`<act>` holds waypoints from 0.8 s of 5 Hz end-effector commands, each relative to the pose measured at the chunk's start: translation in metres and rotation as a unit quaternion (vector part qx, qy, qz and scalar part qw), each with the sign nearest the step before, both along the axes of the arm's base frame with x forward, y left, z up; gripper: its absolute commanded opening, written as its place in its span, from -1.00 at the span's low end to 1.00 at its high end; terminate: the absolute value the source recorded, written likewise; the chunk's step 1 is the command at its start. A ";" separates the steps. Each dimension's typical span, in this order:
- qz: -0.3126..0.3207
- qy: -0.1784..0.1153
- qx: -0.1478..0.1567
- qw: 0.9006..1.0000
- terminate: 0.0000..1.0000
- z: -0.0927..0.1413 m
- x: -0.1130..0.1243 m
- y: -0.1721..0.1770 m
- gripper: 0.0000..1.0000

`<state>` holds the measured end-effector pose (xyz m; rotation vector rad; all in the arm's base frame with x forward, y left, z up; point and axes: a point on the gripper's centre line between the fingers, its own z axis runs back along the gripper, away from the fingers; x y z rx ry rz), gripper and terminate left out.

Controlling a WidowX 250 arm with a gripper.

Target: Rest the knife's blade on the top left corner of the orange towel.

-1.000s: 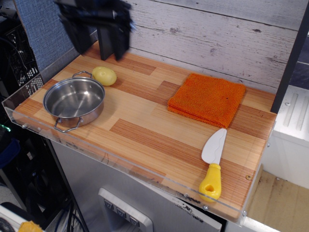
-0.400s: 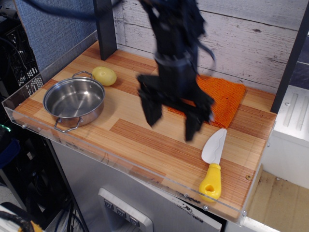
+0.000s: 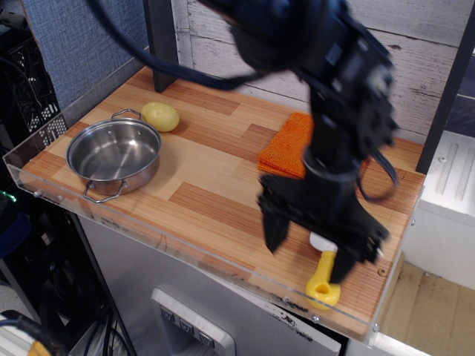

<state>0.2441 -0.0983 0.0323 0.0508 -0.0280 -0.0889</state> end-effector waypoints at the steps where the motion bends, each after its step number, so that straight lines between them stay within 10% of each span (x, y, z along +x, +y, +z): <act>1: 0.006 -0.014 -0.005 1.000 -1.00 -0.007 -0.010 -0.020 1.00; 4: 0.004 0.004 0.014 1.000 -1.00 -0.032 -0.005 0.010 1.00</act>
